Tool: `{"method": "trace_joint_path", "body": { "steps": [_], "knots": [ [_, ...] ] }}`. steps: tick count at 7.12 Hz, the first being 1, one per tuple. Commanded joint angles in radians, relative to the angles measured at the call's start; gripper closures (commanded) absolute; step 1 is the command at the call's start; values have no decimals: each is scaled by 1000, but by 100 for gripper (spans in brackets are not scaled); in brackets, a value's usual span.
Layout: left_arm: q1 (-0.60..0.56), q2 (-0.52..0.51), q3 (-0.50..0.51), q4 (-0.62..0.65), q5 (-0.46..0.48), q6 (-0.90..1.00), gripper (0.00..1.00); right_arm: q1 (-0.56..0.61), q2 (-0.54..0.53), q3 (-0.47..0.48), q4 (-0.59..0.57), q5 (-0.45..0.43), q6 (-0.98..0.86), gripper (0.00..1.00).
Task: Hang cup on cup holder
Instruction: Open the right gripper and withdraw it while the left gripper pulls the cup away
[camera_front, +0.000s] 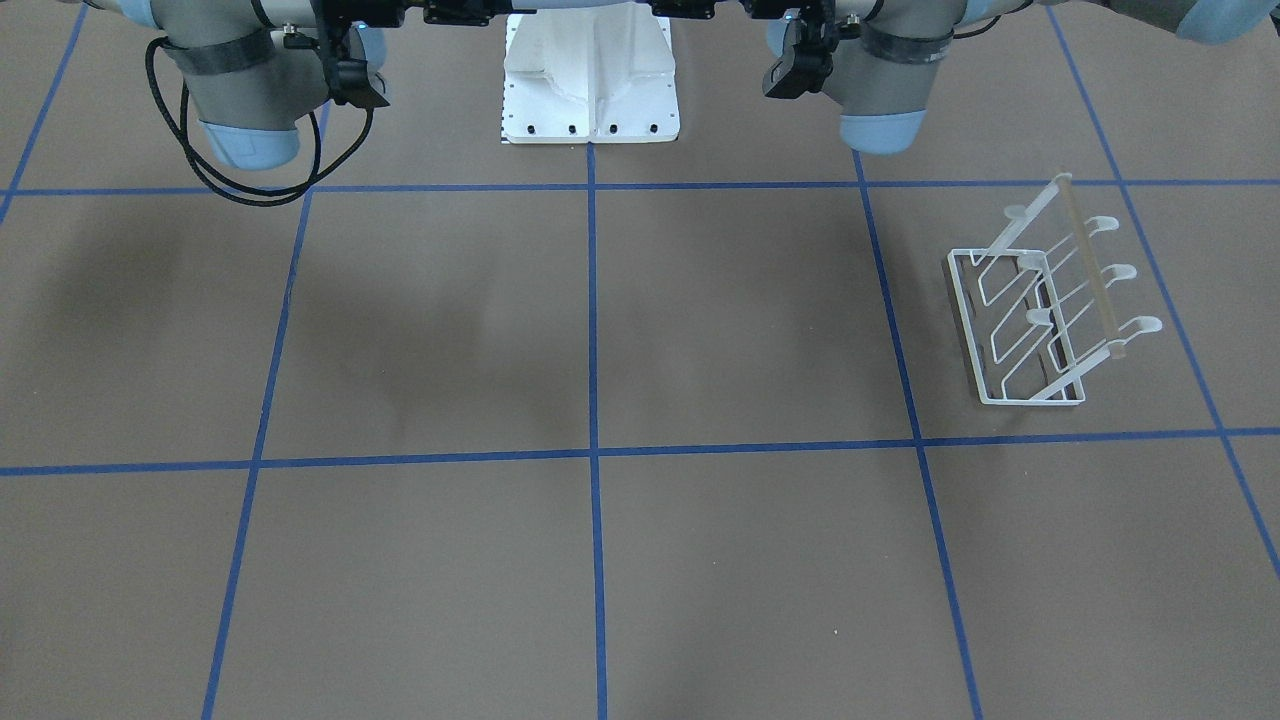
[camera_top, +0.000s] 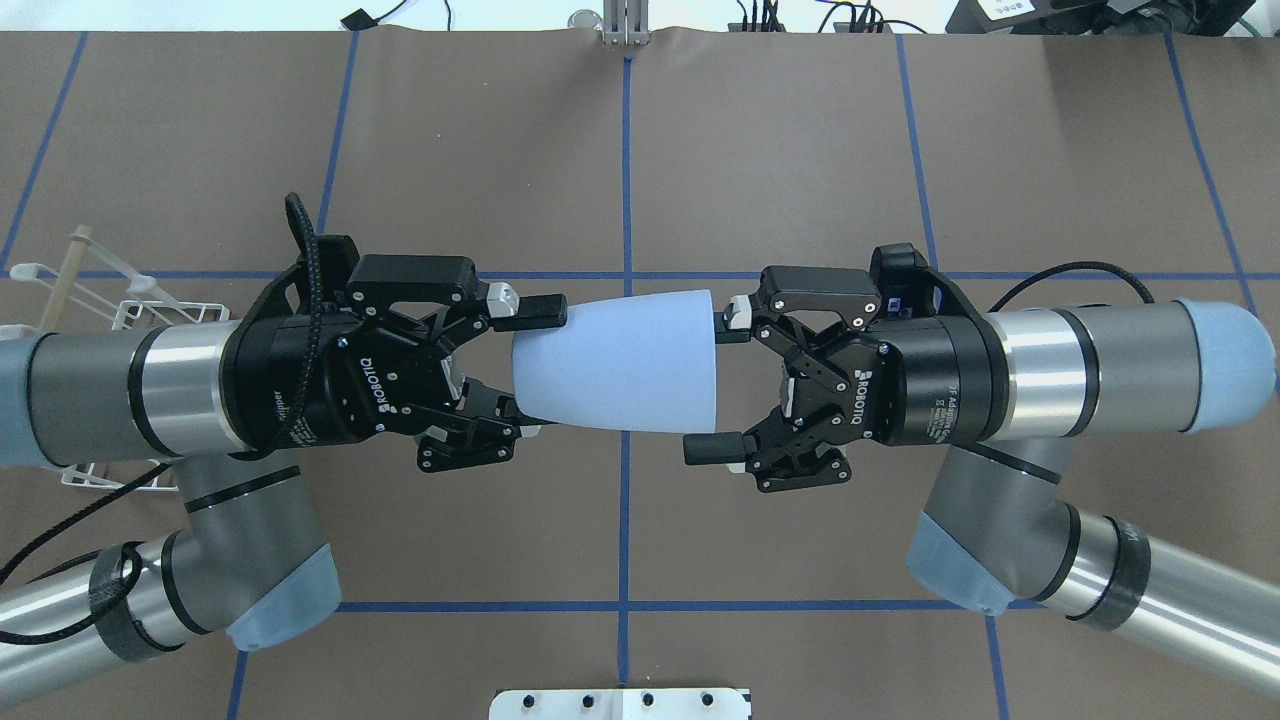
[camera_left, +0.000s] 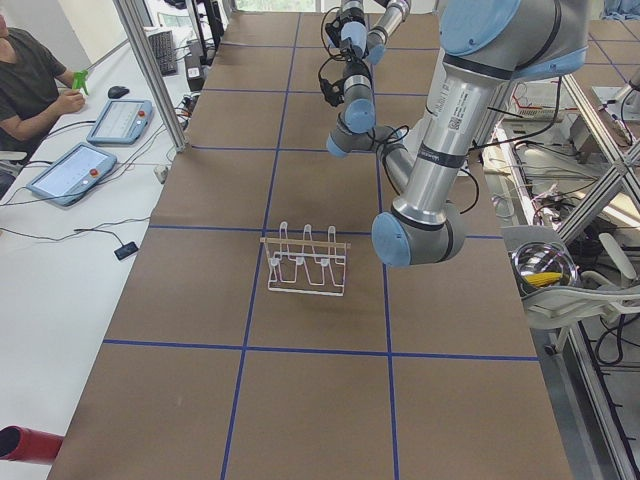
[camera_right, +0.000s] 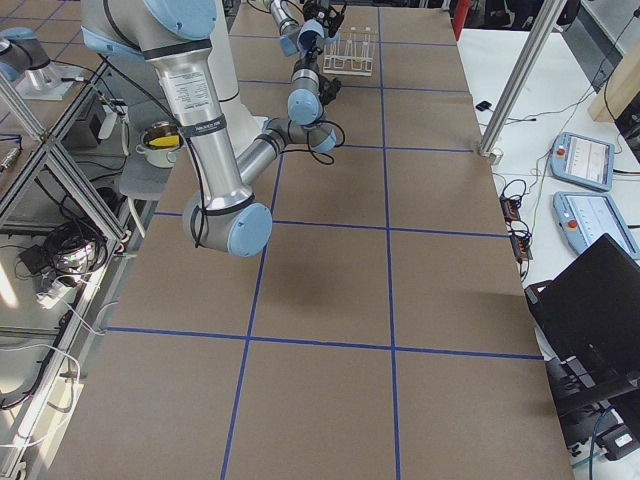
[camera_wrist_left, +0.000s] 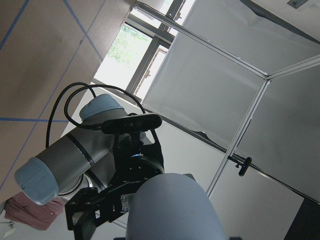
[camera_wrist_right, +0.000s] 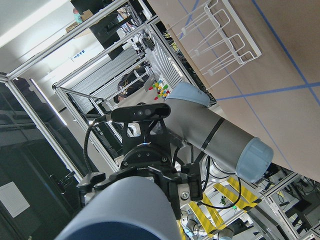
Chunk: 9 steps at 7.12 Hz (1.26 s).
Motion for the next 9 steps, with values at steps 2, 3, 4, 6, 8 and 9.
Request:
{"method": "trace_joint_path", "body": {
  "steps": [2,3,4,6,8,9],
  "knots": [
    [-42,44,-8,6,-1,32,100,125,-84,-17,-13,8,-110,0],
    [-77,71,-8,9,-4,35,100,157,-145,-32,-11,9,-235,0],
    [-146,97,-6,15,-13,35,100,188,-188,-58,-10,15,-352,0],
    [-278,105,4,104,-130,125,100,293,-231,-118,-14,67,-458,0],
    [-372,186,6,216,-217,339,100,435,-241,-226,-23,153,-550,0],
    [-410,255,-5,283,-259,479,100,491,-257,-275,-57,204,-685,0]
  ]
}}
